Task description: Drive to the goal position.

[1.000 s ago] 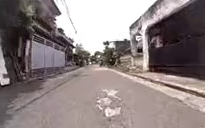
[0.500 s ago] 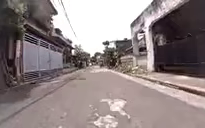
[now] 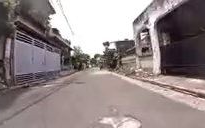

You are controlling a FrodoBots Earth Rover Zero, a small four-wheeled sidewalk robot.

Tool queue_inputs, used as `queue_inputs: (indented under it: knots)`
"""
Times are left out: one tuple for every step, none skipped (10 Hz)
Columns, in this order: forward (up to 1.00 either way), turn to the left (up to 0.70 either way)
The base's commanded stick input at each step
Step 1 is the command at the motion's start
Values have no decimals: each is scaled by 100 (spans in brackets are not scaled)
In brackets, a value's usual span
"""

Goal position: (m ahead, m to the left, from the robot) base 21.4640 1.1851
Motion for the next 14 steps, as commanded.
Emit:
queue_inputs:
  knots:
    - [100, 0]
    - [100, 0]
    - [100, 0]
    - [100, 0]
    - [100, 0]
    - [100, 0]
    - [100, 0]
    - [100, 0]
    - [100, 0]
    - [100, 0]
    - [100, 0]
    - [100, 0]
    - [100, 0]
    - [100, 0]
